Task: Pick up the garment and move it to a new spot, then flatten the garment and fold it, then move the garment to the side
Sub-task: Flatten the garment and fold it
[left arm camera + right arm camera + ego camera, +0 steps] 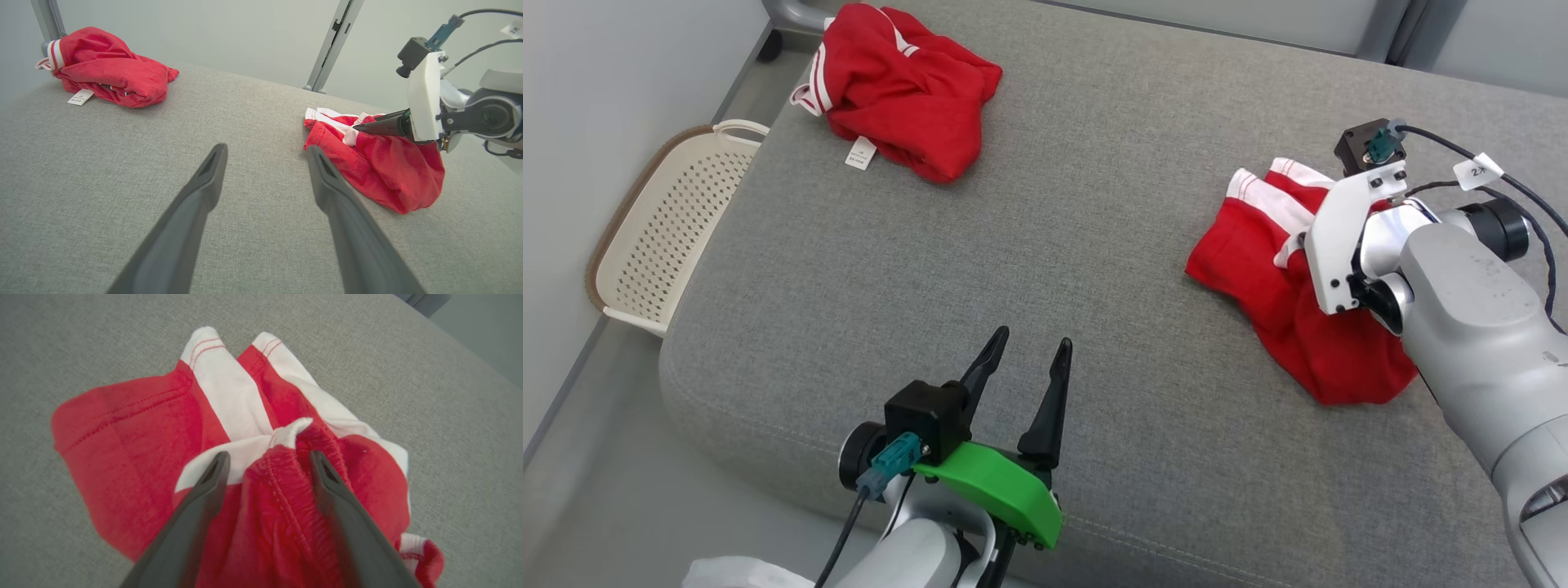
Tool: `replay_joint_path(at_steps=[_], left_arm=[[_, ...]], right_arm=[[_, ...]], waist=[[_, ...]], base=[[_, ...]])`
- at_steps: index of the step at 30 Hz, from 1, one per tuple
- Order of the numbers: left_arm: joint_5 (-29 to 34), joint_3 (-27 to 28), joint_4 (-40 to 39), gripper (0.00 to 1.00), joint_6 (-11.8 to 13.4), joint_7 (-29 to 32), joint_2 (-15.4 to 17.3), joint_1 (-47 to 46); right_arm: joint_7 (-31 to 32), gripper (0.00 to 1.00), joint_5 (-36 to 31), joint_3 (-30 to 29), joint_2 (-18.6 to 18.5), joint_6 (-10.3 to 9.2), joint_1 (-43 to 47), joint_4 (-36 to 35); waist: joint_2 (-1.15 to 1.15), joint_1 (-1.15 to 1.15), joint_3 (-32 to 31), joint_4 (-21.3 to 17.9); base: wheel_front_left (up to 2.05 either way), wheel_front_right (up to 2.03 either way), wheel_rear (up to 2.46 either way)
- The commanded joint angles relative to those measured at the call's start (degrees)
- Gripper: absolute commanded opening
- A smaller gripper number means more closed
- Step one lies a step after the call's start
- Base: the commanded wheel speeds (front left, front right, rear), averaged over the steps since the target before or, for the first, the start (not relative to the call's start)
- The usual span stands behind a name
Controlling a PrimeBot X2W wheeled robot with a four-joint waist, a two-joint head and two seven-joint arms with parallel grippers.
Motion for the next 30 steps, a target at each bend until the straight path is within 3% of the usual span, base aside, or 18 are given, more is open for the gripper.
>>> replay_joint_path(at_steps=[1,3,6,7,8,14,30], left_arm=[[-0.19,-0.06,0.46,1.0,-0.27,-0.52,-0.32,-0.16],[-0.26,-0.17,0.74,1.0,-0.38,-0.68,-0.5,-0.27],[-0.45,-0.3,1.09,1.0,-0.51,-0.9,-0.74,-0.51],[-0.53,-0.32,1.23,1.0,-0.58,-0.97,-0.77,-0.55],[-0.56,-0.33,1.36,1.0,-0.69,-1.06,-0.78,-0.6],[-0.61,-0.15,2.04,1.0,-0.6,-1.37,-0.68,-0.8],[-0.57,-0.36,1.24,1.0,0.49,-0.28,1.04,-0.17]], right_arm=[[2.15,0.84,1.69,1.43,-0.96,-0.03,0.82,-1.1],[4.51,0.46,3.34,2.82,-1.43,-0.02,1.48,-2.1],[6.38,0.27,5.4,4.62,-3.04,-0.03,1.72,-3.77],[6.46,0.06,5.81,5.12,-3.51,-0.03,1.82,-4.39],[6.3,0.0,6.24,5.55,-3.91,-0.03,2.02,-4.91],[0.07,0.0,6.0,5.95,-5.89,-0.03,0.67,-6.85],[-27.23,0.0,-2.66,-0.31,-0.4,-0.03,-10.51,-6.7]], waist=[[0.0,0.0,0.26,0.5],[0.0,0.0,0.35,0.86],[0.0,0.0,0.44,1.39],[0.0,0.0,0.44,1.53],[0.0,0.0,0.44,1.63],[0.0,0.0,0.18,1.53],[0.0,0.0,-2.96,-2.05]], base=[[0.0,0.0,0.0],[0.0,0.0,0.0],[0.0,0.0,0.0],[0.0,0.0,0.0],[0.0,0.0,0.0],[0.0,0.0,0.0],[0.0,0.0,0.0]])
